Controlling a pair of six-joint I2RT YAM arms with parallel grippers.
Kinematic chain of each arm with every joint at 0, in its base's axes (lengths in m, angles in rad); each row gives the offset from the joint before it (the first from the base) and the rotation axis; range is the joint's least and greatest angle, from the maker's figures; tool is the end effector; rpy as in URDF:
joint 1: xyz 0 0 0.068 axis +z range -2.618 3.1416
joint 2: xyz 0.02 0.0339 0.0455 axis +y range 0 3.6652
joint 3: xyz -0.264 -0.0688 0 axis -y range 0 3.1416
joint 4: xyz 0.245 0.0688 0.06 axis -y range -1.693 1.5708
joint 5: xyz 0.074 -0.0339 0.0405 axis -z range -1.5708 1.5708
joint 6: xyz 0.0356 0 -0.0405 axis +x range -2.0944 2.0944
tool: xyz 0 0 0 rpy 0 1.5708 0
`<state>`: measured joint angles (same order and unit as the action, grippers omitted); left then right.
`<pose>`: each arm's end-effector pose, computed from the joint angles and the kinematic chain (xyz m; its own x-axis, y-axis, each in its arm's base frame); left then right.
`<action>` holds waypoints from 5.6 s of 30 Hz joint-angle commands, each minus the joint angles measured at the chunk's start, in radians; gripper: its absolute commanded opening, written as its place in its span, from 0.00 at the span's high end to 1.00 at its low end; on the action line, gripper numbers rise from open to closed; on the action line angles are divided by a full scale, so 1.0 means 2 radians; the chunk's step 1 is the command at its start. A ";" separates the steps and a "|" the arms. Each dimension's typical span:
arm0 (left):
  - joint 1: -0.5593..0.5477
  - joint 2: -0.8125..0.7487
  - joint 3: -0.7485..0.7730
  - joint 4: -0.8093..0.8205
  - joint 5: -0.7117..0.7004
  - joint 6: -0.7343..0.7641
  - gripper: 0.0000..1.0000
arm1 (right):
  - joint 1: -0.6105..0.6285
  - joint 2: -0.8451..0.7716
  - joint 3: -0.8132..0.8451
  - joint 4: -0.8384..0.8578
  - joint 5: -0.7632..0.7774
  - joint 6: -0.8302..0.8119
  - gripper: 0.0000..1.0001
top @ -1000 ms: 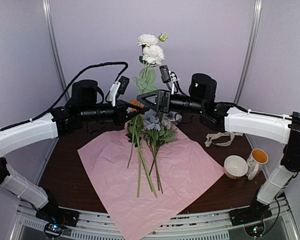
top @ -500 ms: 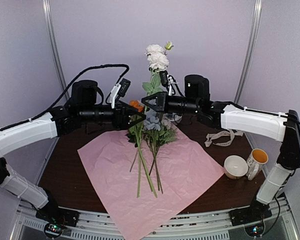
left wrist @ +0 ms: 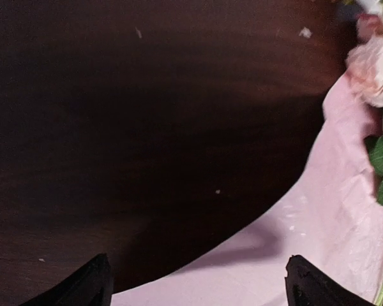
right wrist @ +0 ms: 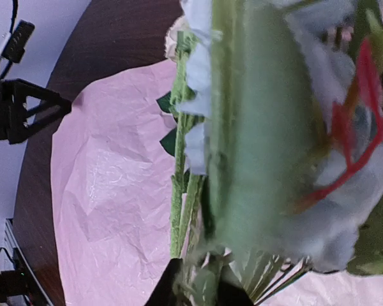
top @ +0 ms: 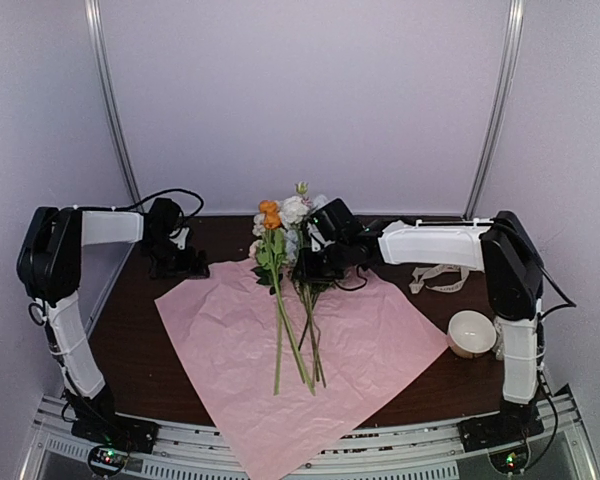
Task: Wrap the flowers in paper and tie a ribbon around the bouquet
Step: Place the fake flower on the flattened wrapping paper, then adjust the flattened wrapping paper at the center of the board, then adjust the fake flower on the flattened wrapping paper, then pick up the bottom corner of the flattened wrapping paper from the center of the board.
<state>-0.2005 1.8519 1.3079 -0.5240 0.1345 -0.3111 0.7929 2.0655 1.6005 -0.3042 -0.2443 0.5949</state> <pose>0.3779 -0.0817 0.1959 -0.8973 -0.1272 -0.4228 -0.0147 0.9657 -0.2594 0.3232 0.3403 0.2141 -0.8600 -0.0981 -0.5007 -0.3999 0.7391 0.5420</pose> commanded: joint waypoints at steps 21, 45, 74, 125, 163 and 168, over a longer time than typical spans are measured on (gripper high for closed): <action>-0.009 0.055 0.011 0.009 0.013 0.069 0.08 | -0.162 -0.127 -0.098 -0.176 0.016 -0.104 0.49; -0.053 0.020 -0.073 -0.041 -0.010 0.003 1.00 | -0.212 0.071 0.055 -0.279 -0.189 -0.198 0.95; -0.026 -0.123 -0.217 -0.015 -0.177 -0.098 1.00 | -0.112 -0.057 0.047 -0.162 0.043 -0.189 0.55; -0.080 -0.036 0.009 -0.005 -0.176 -0.032 0.54 | 0.125 -0.242 -0.222 -0.141 0.037 -0.278 0.62; -0.272 -0.387 -0.228 0.043 -0.167 0.010 0.22 | 0.352 -0.270 -0.465 0.132 0.187 -0.718 0.94; -0.277 -0.402 -0.238 0.054 -0.134 0.019 0.29 | 0.347 -0.270 -0.451 0.100 0.149 -0.699 1.00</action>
<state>-0.7395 1.0775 0.8539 -0.4664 -0.2001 -0.2935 1.5005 1.5223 0.6659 -0.0639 0.1070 -0.8391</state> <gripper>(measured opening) 0.742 0.006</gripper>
